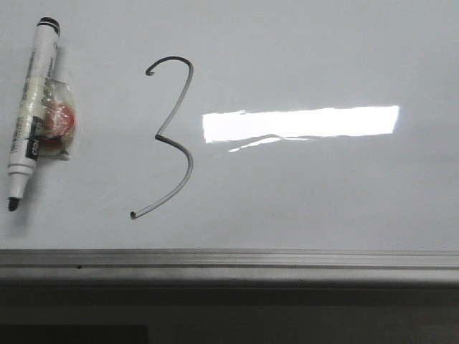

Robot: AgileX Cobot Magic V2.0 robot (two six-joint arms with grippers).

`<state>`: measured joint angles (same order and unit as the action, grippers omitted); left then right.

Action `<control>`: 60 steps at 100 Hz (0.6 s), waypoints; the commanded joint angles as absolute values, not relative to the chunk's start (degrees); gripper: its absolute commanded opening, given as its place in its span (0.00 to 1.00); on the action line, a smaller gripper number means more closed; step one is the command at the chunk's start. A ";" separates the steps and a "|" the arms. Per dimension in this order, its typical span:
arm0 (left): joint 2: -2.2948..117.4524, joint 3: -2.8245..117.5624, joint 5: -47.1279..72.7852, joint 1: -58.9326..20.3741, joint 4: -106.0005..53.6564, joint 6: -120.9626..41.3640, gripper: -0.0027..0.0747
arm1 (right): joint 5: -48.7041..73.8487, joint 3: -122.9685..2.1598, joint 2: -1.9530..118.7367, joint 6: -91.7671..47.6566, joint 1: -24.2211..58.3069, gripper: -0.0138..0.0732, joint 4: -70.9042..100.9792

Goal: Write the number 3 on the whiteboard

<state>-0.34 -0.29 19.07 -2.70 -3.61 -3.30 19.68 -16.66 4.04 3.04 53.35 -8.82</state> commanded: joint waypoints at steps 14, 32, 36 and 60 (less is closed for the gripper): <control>-1.75 -2.20 16.35 -2.51 -2.14 -5.43 0.01 | 14.83 -18.21 4.50 3.04 53.08 0.10 -9.70; -1.75 -2.20 16.11 -2.51 -2.25 -5.46 0.01 | 14.83 -18.21 4.50 3.04 53.08 0.10 -9.70; -1.75 -2.20 16.11 -2.51 -2.25 -5.46 0.01 | 14.83 -18.21 4.50 3.04 53.08 0.10 -9.70; -1.75 -2.20 16.11 -2.51 -2.25 -5.46 0.01 | 14.83 -18.21 4.50 3.04 53.08 0.10 -9.70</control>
<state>-0.34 -0.29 19.29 -2.65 -2.42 -5.33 19.68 -16.66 4.04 3.04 53.35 -8.82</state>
